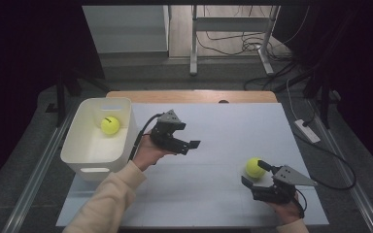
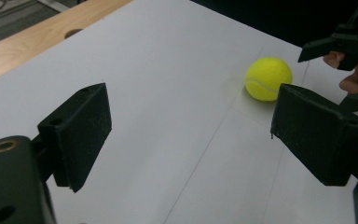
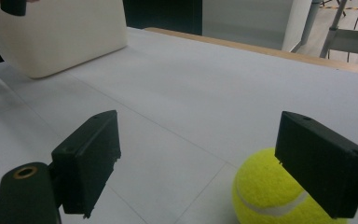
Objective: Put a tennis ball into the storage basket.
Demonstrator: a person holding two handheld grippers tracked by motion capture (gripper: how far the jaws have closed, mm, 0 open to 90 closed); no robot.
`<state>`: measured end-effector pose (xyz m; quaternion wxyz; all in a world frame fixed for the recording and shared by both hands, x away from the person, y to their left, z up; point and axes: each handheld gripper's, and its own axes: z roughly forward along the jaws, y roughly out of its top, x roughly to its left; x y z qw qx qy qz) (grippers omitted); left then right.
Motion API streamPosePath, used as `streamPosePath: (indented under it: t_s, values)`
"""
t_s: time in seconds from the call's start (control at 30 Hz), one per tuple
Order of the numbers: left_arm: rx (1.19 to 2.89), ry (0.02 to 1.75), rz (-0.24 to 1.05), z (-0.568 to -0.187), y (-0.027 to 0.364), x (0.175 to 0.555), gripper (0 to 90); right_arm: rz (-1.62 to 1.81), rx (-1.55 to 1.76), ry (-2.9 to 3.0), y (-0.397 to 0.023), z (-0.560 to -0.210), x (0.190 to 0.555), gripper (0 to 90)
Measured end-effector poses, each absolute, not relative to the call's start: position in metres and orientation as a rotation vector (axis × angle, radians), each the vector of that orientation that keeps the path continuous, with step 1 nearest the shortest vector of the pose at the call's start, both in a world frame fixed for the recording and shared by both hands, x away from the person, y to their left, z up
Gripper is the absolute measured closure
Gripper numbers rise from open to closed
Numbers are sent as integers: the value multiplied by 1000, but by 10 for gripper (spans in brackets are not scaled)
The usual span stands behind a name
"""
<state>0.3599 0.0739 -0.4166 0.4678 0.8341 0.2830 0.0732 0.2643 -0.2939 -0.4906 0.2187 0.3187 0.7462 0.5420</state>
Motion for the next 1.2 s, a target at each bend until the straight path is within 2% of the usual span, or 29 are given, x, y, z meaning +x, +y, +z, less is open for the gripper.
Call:
streamPosePath:
  t_s: [0.8,1.2]
  values:
    - [2088,622,90,-439,42,364,129,1503,887,2057,-295,-489,263,138]
    - [2110,571,84,-452,25,365,130,1503,880,2054,-294,-488,264,139]
